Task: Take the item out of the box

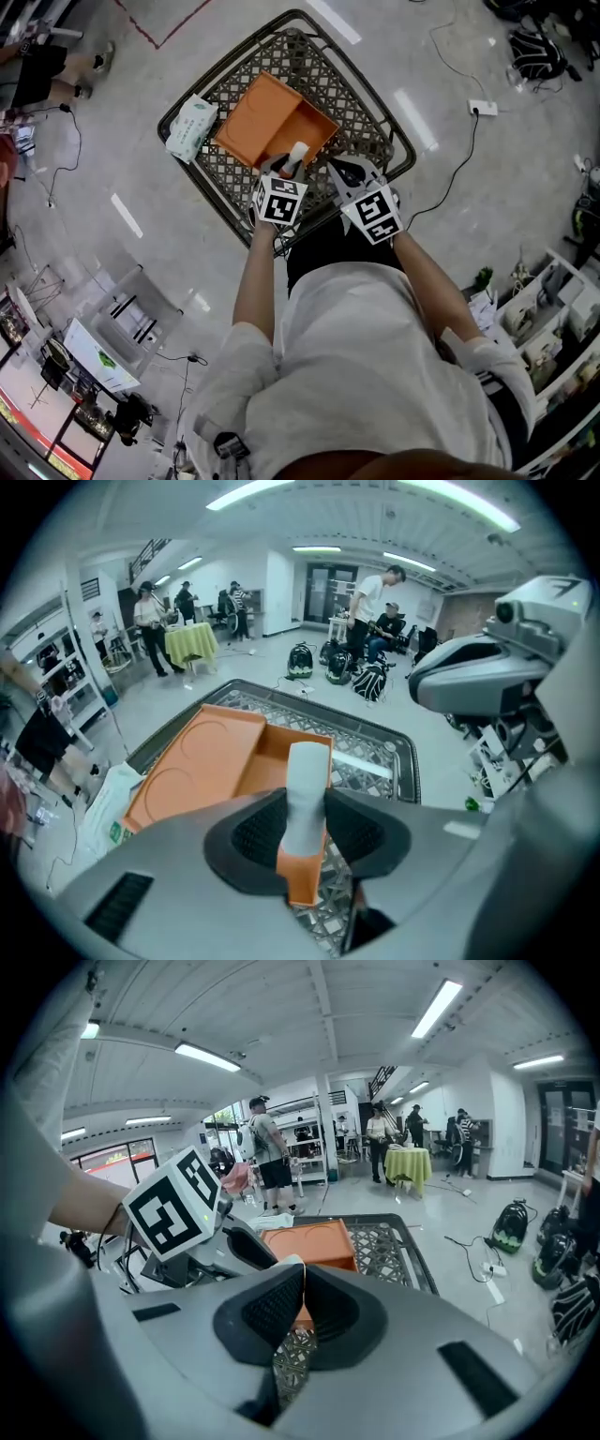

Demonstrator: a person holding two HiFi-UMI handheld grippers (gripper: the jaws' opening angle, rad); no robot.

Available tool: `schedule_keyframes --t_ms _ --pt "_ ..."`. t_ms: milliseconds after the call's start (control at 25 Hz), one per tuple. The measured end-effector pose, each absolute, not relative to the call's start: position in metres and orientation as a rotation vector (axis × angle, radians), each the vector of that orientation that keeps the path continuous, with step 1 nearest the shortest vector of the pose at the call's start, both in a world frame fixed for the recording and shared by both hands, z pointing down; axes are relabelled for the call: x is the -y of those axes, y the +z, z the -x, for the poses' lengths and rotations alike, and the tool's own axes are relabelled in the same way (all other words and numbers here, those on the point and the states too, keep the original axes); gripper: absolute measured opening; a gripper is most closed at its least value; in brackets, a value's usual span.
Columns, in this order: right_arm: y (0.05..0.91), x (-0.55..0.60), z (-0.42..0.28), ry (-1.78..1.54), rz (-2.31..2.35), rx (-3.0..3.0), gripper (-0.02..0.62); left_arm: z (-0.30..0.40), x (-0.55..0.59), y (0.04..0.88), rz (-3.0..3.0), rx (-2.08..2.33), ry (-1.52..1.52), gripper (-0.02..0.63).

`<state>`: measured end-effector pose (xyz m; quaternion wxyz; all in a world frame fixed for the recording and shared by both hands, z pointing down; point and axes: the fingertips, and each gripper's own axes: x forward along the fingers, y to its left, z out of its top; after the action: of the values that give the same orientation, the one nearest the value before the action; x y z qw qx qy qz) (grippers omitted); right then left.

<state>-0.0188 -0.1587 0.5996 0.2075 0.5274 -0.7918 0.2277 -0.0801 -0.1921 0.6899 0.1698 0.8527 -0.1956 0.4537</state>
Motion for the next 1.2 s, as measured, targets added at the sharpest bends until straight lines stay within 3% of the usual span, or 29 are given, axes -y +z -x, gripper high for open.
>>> schedule_keyframes --t_ms 1200 --pt "0.539 0.155 0.087 0.462 -1.257 2.426 0.005 0.148 0.156 0.563 -2.248 1.202 0.734 0.126"
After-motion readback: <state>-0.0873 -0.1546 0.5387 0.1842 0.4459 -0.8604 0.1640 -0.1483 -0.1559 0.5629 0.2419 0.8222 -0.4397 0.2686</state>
